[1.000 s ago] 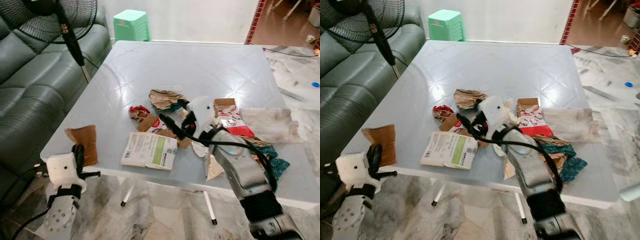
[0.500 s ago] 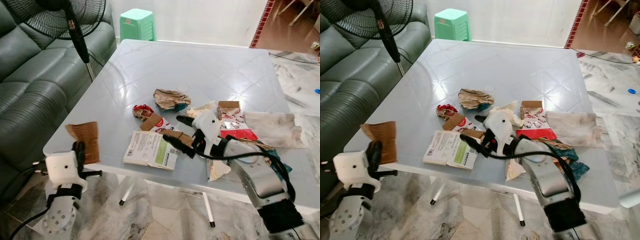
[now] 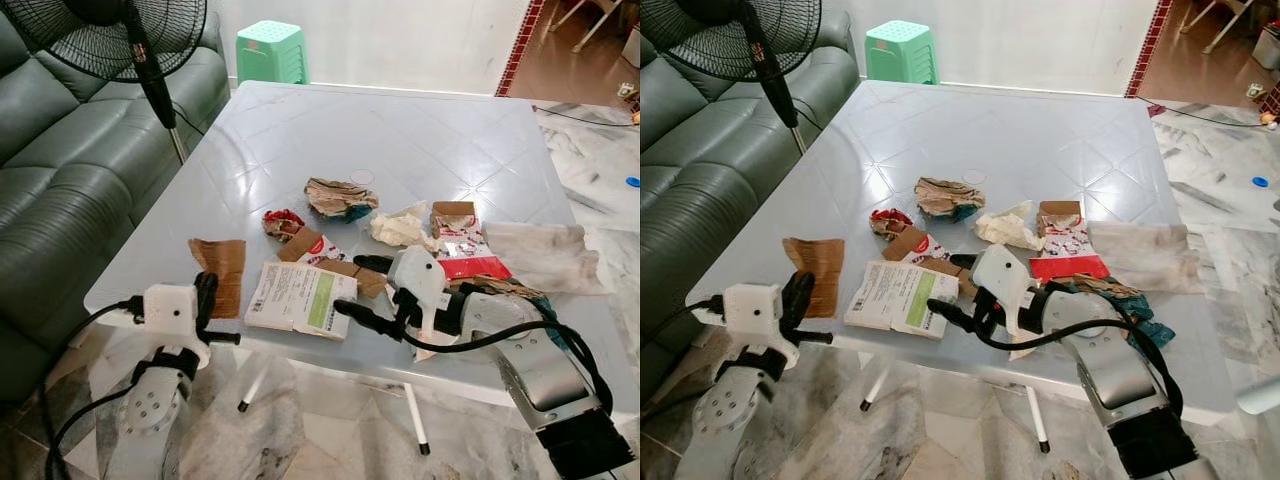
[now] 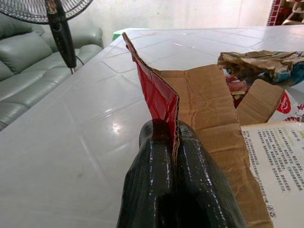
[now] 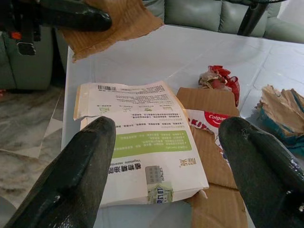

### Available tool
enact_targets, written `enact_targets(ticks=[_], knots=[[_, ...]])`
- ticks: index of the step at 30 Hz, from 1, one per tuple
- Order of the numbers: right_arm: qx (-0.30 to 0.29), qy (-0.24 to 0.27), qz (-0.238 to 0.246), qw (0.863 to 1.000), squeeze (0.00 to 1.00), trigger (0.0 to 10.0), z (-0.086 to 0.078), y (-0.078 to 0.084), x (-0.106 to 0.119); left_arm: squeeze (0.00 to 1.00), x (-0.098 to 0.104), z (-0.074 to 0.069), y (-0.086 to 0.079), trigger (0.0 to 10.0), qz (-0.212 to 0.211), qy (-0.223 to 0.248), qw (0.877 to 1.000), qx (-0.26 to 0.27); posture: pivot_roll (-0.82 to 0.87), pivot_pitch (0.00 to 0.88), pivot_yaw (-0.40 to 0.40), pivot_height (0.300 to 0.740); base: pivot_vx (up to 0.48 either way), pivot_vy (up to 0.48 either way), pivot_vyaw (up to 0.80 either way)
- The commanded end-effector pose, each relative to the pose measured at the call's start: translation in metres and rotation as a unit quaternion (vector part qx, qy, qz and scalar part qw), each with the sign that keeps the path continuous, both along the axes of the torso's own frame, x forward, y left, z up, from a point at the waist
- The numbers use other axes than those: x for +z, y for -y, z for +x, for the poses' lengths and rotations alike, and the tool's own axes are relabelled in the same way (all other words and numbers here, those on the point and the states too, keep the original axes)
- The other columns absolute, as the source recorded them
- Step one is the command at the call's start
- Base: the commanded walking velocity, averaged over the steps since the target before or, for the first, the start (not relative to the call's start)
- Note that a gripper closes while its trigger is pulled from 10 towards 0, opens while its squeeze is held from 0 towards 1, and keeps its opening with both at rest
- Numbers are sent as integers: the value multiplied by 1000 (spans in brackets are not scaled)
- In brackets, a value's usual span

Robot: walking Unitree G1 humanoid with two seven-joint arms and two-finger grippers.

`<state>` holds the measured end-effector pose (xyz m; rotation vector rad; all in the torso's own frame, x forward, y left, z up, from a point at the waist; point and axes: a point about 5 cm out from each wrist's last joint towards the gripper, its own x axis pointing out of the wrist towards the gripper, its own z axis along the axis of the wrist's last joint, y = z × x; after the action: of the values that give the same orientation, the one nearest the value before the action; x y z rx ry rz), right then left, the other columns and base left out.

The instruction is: Picking trash to rubbish bin

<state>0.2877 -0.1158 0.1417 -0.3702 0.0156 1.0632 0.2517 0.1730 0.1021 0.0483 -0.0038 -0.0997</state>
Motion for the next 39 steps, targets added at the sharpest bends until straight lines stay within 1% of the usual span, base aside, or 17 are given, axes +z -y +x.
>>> enact_targets(ticks=[1,4,7,9,10,11,14,17,21,23,28,29,30,31,35,38,39], knots=[[19,-5,-4,1000,0,10000,-2,-1,2,0,3,4,15,0,6,8,999,-41,-5,31,4,740,0,0,0],[24,-9,-9,1000,0,10000,-4,0,0,0,5,5,19,0,18,12,998,-55,-4,34,6,740,0,0,0],[5,-5,-12,1000,0,10000,2,0,-5,0,5,6,17,0,19,12,998,-50,-3,37,8,740,0,0,0],[-42,12,-4,999,0,10000,15,-1,-4,0,6,9,17,0,20,14,999,-47,1,41,9,740,0,0,0],[-42,12,-4,999,0,10000,15,-1,-4,0,6,9,17,0,20,14,999,-47,1,41,9,740,0,0,0],[-83,34,-2,996,0,10000,29,-1,-1,0,9,12,17,0,19,21,999,-44,7,44,10,740,0,0,0],[-115,58,9,992,0,10000,44,-3,8,0,14,15,18,0,18,32,999,-38,14,49,10,740,0,0,0],[-142,100,4,985,0,10000,57,-6,19,0,20,16,21,0,12,48,998,-36,29,63,6,740,0,0,0],[-193,114,10,974,0,10000,73,-7,26,0,25,16,27,0,10,60,997,-40,43,74,3,740,0,0,0],[-211,122,1,970,0,10000,82,-12,24,0,27,16,31,0,5,62,997,-41,61,88,4,740,0,0,0],[-220,117,7,968,0,10000,89,-21,23,0,28,14,36,0,8,59,997,-57,85,94,1,740,0,0,0],[-227,122,-16,966,0,10000,93,-22,21,0,30,12,37,0,11,62,996,-59,121,98,-4,740,0,0,0],[-227,122,-16,966,0,10000,93,-22,21,0,30,12,37,0,11,62,996,-59,121,98,-4,740,0,0,0],[-238,121,-28,963,0,10000,95,-20,19,0,32,9,35,0,12,64,996,-59,139,99,-6,740,0,0,0],[-277,112,-33,954,0,10000,101,-9,18,0,32,1,29,0,19,60,997,-52,179,101,-8,740,0,0,0],[-300,126,-74,943,0,10000,103,-1,12,0,31,-6,24,0,24,55,997,-45,199,106,-8,740,0,0,0],[-310,122,-77,940,0,10000,104,2,11,0,31,-6,23,0,24,53,997,-44,199,106,-8,740,0,0,0]])
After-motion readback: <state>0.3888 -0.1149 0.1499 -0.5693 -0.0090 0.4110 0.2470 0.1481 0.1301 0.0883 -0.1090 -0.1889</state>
